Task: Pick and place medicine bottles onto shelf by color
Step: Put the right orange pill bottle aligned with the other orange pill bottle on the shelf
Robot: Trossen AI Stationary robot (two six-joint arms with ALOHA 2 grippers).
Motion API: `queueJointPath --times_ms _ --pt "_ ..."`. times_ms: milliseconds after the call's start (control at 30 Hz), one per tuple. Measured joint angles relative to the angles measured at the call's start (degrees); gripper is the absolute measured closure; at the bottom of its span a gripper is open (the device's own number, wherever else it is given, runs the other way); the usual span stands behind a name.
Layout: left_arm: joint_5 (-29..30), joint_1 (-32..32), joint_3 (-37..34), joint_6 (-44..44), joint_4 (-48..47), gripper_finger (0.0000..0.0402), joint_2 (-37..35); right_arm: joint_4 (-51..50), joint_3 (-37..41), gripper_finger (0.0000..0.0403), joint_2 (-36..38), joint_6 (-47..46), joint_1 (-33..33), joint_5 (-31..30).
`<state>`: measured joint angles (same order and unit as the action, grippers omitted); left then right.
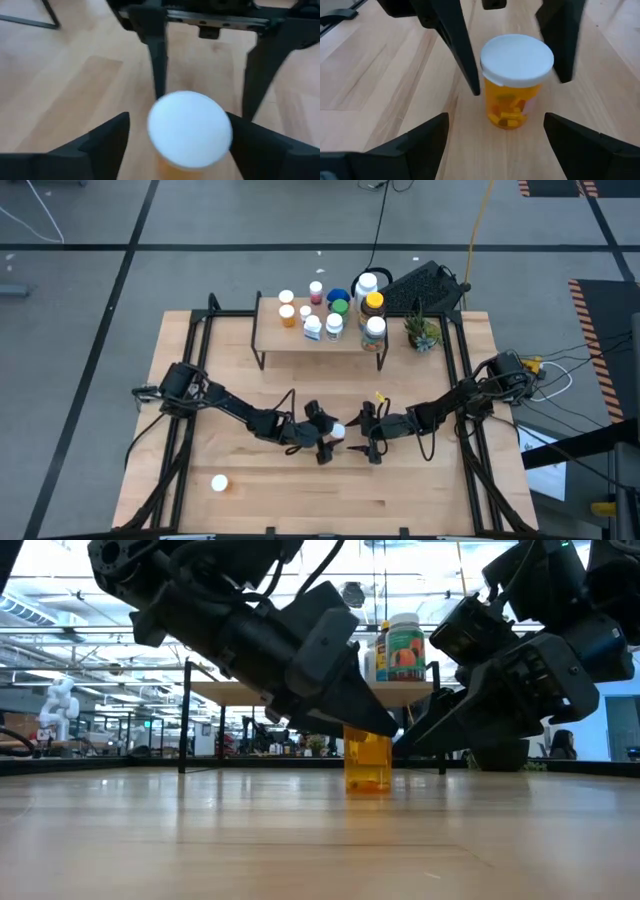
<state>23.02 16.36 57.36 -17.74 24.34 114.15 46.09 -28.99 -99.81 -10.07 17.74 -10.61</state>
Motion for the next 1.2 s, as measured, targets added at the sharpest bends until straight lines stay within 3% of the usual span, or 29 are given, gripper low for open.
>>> queueJointPath --times_ms 267,500,900,1033,1200 --pt "-0.9 -0.3 0.0 -0.8 -0.1 0.0172 0.0 -0.2 0.0 0.0083 0.0 -0.2 0.0 0.0" --pt "2.6 -0.4 0.0 -0.8 -3.5 0.0193 -3.6 -2.2 0.0 0.0083 0.0 -1.5 0.0 0.0" --pt "19.0 -2.3 0.0 -3.6 -38.2 0.019 -27.0 -1.7 0.0 0.0083 0.0 -2.3 0.0 0.0" --pt "19.9 -6.3 0.0 -1.7 -42.5 0.0191 -34.2 -1.7 0.0 0.0083 0.0 -2.5 0.0 0.0" --pt "19.8 -13.2 0.1 3.9 -42.0 0.0185 -38.3 -1.7 0.0 0.0083 0.0 -2.8 0.0 0.0"
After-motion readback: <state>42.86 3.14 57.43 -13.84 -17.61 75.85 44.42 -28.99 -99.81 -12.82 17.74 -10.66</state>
